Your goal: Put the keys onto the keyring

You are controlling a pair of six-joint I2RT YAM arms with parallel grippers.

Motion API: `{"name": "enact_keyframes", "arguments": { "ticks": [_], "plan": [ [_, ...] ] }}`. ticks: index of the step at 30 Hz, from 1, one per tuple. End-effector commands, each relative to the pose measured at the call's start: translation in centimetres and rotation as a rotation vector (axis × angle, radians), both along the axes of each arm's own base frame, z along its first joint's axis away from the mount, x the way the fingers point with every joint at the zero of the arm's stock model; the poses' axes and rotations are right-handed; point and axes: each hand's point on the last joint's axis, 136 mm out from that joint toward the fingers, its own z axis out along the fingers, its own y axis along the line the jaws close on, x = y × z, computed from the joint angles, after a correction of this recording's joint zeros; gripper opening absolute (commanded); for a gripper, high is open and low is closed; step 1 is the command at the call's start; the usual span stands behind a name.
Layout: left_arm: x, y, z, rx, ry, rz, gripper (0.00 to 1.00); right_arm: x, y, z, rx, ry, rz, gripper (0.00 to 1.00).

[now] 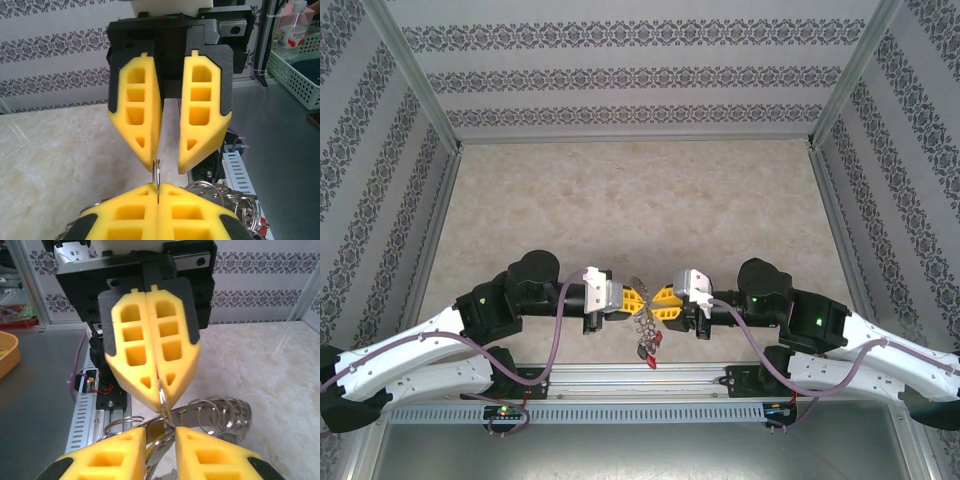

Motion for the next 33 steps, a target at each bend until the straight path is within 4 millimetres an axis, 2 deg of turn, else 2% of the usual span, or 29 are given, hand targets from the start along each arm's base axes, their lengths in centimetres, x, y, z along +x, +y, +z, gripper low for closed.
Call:
{"name": "enact_keyframes", "arguments": {
  "ticks": [1, 6, 20, 33],
  "plan": [
    [0.0, -0.1, 2.5, -0.104, -0.032, -0.014, 0.00, -1.0, 0.3, 0.3, 0.031, 0.007, 0.049, 0.21],
    [-0.2, -0.3, 2.9, -0.134, -0.030, -0.036, 0.00, -0.7, 0.4, 0.0, 0.025, 0.006, 0.036, 0.14],
    [-0.9, -0.8, 2.7, -0.150, 0.006, -0.096, 0.00, -1.0, 0.4, 1.5, 0.083, -0.024, 0.057, 0.16],
    [-0.3, -1.2, 2.5, -0.171, 0.009, -0.085, 0.00, -1.4, 0.6, 1.7, 0.104, -0.026, 0.085, 0.16]
  ]
}}
